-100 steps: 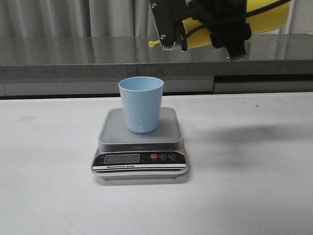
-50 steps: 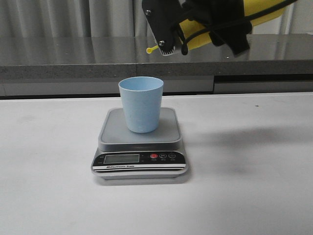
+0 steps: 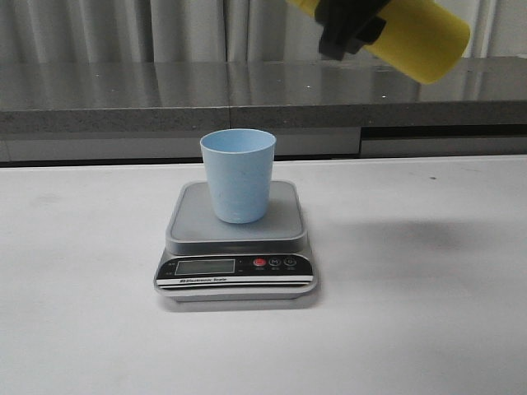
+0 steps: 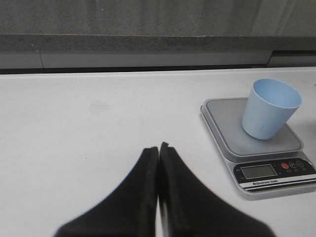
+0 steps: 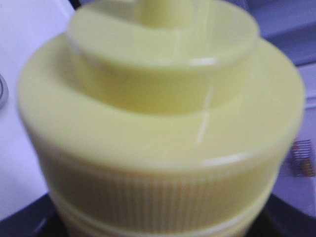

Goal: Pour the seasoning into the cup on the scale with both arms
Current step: 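Turn the bottle upright and lower it back onto the table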

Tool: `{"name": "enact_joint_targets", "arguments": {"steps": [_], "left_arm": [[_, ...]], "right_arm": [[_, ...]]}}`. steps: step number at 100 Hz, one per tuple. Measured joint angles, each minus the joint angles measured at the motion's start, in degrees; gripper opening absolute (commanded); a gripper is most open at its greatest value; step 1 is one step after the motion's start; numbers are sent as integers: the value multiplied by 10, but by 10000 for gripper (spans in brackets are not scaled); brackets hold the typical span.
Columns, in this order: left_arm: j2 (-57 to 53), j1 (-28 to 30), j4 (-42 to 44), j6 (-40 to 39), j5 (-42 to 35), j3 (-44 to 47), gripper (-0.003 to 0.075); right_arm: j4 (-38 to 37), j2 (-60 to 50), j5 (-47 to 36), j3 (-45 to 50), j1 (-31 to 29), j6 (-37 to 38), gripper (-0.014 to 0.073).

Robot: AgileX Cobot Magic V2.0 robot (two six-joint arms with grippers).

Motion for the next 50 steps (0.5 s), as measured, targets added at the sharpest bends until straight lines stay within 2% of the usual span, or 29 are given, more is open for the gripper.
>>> {"name": "enact_joint_targets", "arguments": {"steps": [26, 50], "left_arm": [[0, 0, 0, 0, 0, 0, -20], [0, 0, 0, 0, 0, 0, -20]], "right_arm": [[129, -51, -96, 31, -129, 53, 164], [171, -73, -284, 134, -263, 149, 164]]}}
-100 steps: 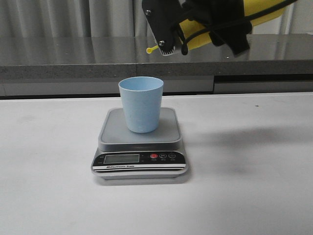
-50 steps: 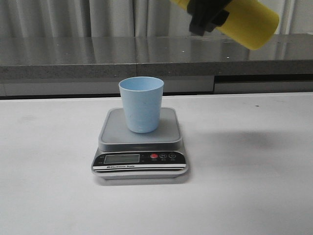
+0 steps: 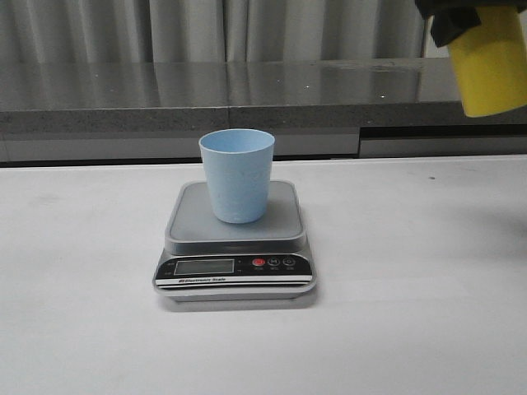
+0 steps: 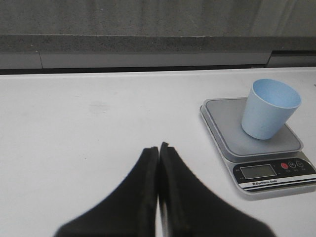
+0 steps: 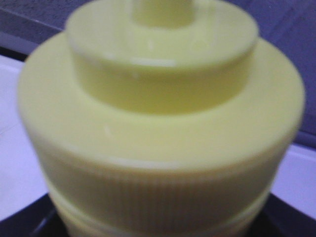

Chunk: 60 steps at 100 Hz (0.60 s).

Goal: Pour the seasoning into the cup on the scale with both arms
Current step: 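Turn the bottle upright and lower it back onto the table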

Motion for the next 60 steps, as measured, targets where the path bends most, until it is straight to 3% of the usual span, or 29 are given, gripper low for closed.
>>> {"name": "enact_joint_targets", "arguments": {"steps": [13, 33, 60], "left_arm": [[0, 0, 0, 0, 0, 0, -20], [0, 0, 0, 0, 0, 0, -20], [0, 0, 0, 0, 0, 0, -20]], "right_arm": [[0, 0, -126, 69, -70, 46, 160], [3, 7, -327, 149, -164, 57, 161], [32, 90, -443, 161, -209, 42, 161]]}}
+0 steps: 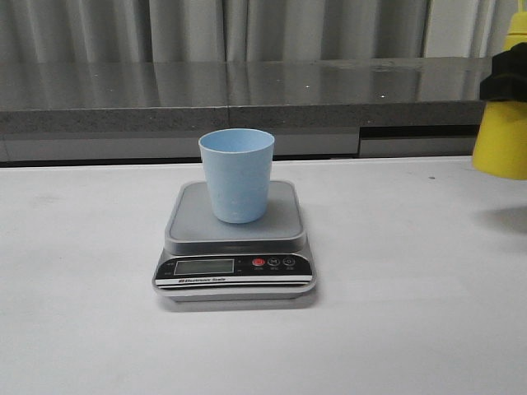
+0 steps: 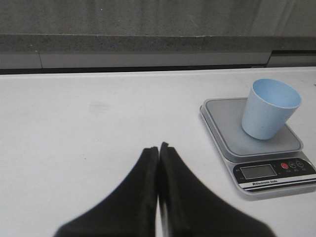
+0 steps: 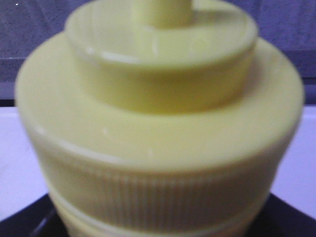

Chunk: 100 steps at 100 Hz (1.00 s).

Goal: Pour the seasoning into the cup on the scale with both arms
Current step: 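Turn the bottle upright and lower it back onto the table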

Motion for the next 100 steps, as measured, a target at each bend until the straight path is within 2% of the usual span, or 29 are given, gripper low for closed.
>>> {"name": "enact_joint_targets", "arguments": {"steps": [13, 33, 64, 69, 74, 86, 89, 100], "left_arm": [[0, 0, 0, 0, 0, 0, -20], [0, 0, 0, 0, 0, 0, -20], [0, 0, 0, 0, 0, 0, -20], [0, 0, 0, 0, 0, 0, -20], [0, 0, 0, 0, 0, 0, -20], [0, 0, 0, 0, 0, 0, -20], [0, 0, 0, 0, 0, 0, -20], [0, 0, 0, 0, 0, 0, -20]], "right_arm": [[8, 34, -45, 0, 0, -38, 161], [34, 71, -53, 0, 0, -84, 161], [41, 111, -87, 0, 0, -100, 176], [42, 112, -92, 0, 0, -100, 222], [42, 113, -93, 0, 0, -100, 308], [42, 113, -94, 0, 0, -100, 623], [42, 113, -94, 0, 0, -100, 672], [42, 116, -94, 0, 0, -99, 633]]}}
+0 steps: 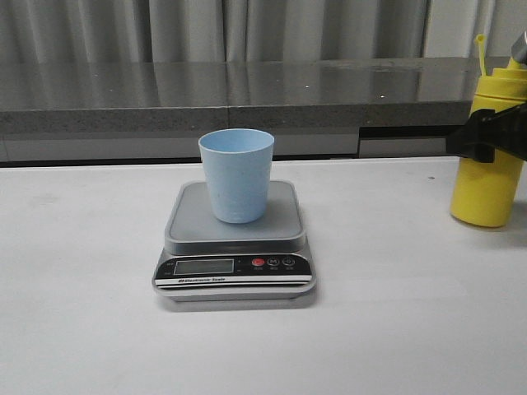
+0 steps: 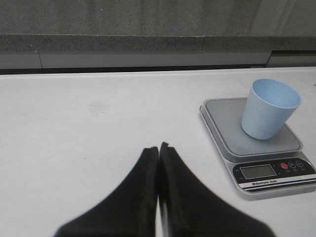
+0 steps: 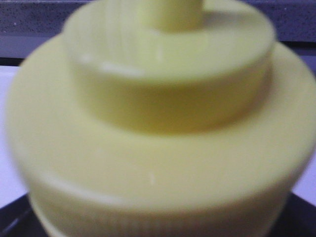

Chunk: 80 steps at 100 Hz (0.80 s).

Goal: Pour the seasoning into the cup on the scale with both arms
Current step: 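Turn the bottle upright and lower it back onto the table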

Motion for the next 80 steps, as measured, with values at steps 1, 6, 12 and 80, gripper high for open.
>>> {"name": "enact_joint_targets", "arguments": {"steps": [1, 6, 12, 80], "left_arm": [[0, 0, 0, 0, 0, 0, -20], [0, 0, 0, 0, 0, 0, -20], [0, 0, 0, 0, 0, 0, -20], [0, 0, 0, 0, 0, 0, -20]], "right_arm": [[0, 0, 0, 0, 0, 0, 633], [0, 0, 0, 3, 0, 1, 633], [0, 0, 0, 10, 0, 2, 633], [1, -147, 6, 149, 0, 4, 633]]}}
